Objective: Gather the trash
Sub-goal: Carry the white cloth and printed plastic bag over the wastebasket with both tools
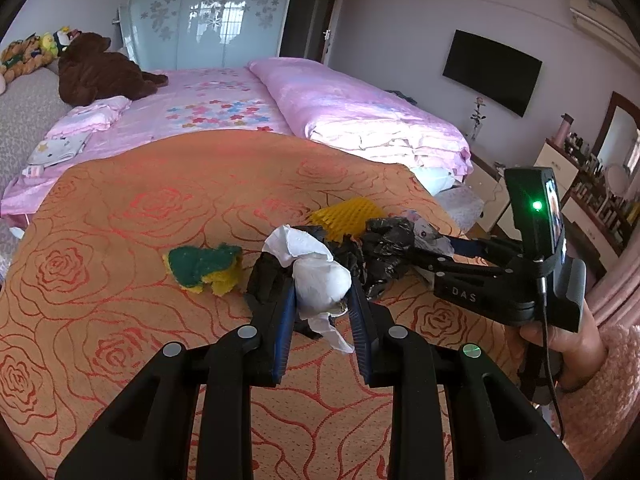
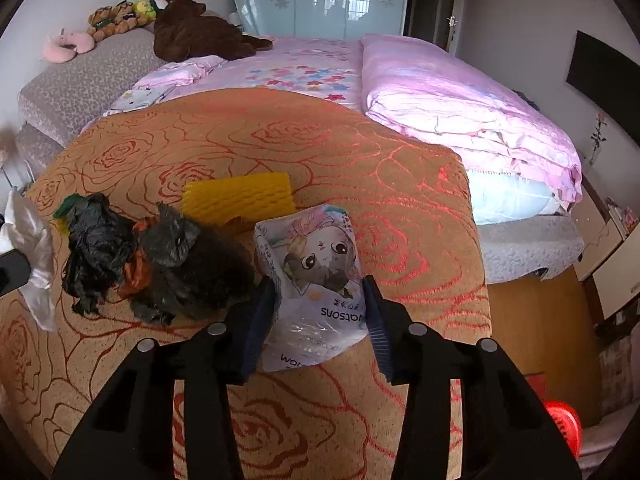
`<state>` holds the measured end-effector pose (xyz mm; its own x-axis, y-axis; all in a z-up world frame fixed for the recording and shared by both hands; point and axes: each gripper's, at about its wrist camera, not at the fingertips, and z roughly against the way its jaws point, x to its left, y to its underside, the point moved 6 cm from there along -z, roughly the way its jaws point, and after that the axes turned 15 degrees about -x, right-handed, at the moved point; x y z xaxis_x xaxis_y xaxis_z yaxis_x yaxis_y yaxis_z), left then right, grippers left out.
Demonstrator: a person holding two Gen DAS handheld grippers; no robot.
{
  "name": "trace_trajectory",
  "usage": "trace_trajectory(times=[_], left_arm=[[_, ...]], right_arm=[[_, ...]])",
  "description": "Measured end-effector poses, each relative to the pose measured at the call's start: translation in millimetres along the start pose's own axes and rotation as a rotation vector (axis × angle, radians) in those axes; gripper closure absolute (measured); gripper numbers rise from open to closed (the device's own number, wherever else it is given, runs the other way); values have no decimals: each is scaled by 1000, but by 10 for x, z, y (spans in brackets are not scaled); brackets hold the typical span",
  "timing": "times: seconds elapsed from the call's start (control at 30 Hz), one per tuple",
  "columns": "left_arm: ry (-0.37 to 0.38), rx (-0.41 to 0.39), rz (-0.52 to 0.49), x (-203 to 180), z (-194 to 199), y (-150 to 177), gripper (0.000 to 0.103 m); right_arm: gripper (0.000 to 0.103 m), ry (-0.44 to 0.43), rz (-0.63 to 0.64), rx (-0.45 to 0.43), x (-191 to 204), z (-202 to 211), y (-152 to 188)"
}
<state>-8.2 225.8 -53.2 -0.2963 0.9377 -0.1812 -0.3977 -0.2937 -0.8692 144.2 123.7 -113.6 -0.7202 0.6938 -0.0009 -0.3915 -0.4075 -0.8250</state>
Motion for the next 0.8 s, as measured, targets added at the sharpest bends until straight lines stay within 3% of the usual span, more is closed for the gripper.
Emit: trace_trajectory(times=[0.5,0.8], left_arm=[[-12,20,-26,-96,-55,75,78],[-2,14,-64,-232,-115,36,78]], right_arm=[[61,36,-117,-6,-79,468,347],[61,82,-175,-70,-175,842,304]])
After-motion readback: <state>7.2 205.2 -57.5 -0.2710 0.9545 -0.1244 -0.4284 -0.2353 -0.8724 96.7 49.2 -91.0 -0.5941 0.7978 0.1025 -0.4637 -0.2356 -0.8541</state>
